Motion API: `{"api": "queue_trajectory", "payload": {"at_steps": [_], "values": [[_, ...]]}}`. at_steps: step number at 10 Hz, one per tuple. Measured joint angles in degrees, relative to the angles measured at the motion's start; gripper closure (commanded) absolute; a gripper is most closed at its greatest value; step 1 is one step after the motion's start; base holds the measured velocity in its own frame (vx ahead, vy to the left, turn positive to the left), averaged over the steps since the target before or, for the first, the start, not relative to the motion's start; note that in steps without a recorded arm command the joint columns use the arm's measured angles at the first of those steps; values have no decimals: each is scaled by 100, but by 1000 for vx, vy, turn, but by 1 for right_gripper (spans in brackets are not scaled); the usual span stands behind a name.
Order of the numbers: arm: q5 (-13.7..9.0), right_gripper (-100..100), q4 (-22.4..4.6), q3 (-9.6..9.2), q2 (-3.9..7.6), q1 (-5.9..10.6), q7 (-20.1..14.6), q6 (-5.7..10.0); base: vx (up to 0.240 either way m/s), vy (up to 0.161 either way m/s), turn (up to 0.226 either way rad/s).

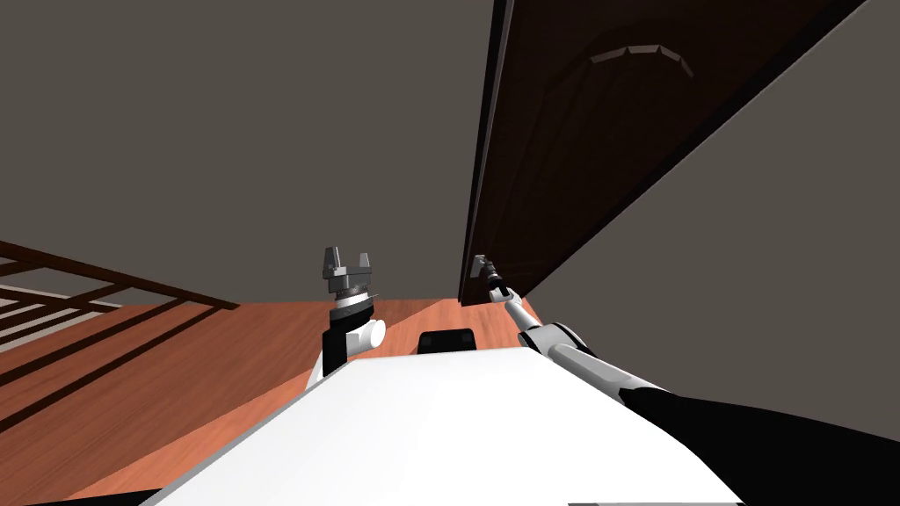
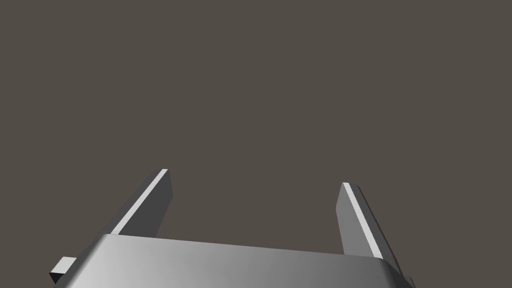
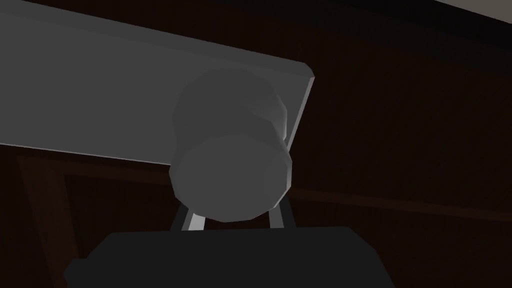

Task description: Pull the door open

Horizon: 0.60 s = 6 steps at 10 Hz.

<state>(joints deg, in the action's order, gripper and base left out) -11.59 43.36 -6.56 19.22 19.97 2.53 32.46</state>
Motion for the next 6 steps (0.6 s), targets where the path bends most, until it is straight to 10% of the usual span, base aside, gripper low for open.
{"api": "queue_trajectory", "payload": {"at_steps": [6], "values": [[-464, 100, 68, 110, -4, -61, -844, -106, -60, -48, 121]]}}
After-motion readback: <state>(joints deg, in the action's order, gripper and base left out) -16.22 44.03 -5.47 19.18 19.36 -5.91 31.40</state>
